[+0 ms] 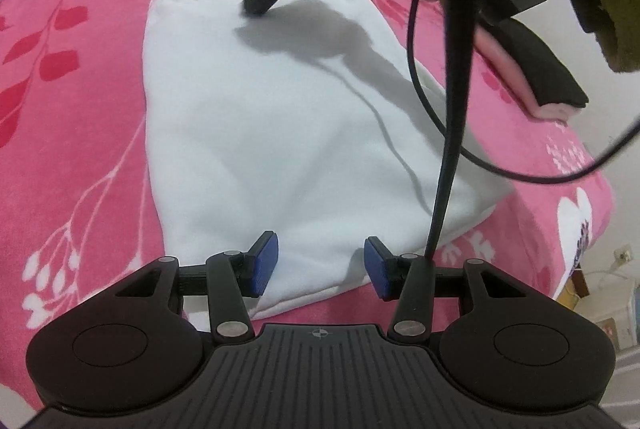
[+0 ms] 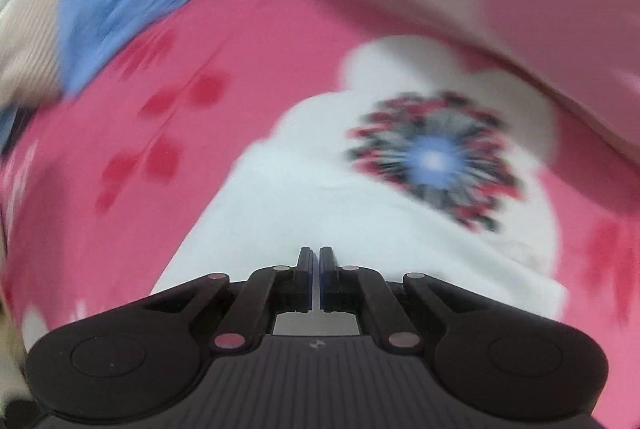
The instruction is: Fold clothes
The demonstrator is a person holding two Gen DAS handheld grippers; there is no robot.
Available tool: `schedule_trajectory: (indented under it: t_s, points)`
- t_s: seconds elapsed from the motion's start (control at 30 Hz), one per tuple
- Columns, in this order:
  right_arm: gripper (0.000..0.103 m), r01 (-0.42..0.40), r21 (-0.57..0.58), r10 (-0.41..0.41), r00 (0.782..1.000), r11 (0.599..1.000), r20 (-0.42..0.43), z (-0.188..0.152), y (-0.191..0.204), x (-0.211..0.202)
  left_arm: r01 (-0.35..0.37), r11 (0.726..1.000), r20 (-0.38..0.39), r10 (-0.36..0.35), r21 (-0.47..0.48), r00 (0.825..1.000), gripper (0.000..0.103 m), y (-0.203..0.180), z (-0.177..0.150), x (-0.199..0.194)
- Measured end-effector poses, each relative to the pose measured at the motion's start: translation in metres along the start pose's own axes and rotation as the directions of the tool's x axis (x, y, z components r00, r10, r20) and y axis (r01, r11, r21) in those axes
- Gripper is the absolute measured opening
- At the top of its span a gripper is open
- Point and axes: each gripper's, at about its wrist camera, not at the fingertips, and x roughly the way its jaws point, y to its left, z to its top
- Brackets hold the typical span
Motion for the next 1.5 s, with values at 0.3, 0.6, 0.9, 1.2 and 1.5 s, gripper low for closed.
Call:
schedule_trajectory:
  t_s: [0.3,0.6,0.9,1.2,1.5]
  points:
    - [0.002,0.048,0.123,-0.055,0.997,0.991,0.056,-0.044,-0.002,-0.074,0.023,0.999,0.006,-0.023,0.033,1.000,0.048,0.001,0.009,-0.016]
    - [0.002,0.121,0.399,-0.159,0.985,0.909,0.063,-0.134,-0.040,-0.134,0.062,0.985,0.009,-0.064,0.159,0.998,0.048,-0.020,0.032,-0.015]
    - [0.003,0.050,0.603,-0.145,0.983,0.796,0.110,-0.198,-0.072,-0.149,0.037,0.978,0.072,-0.053,0.204,0.996,0.046,-0.046,0.067,0.000]
    - [0.008,-0.088,0.637,-0.059,0.977,0.766,0.207,-0.201,-0.108,-0.117,0.013,0.978,0.054,-0.025,0.207,0.998,0.043,-0.074,0.108,0.047]
    - [0.008,-0.211,0.635,0.000,0.949,0.743,0.315,-0.171,-0.149,-0.092,-0.068,0.984,0.078,0.056,0.162,0.995,0.043,-0.084,0.144,0.082]
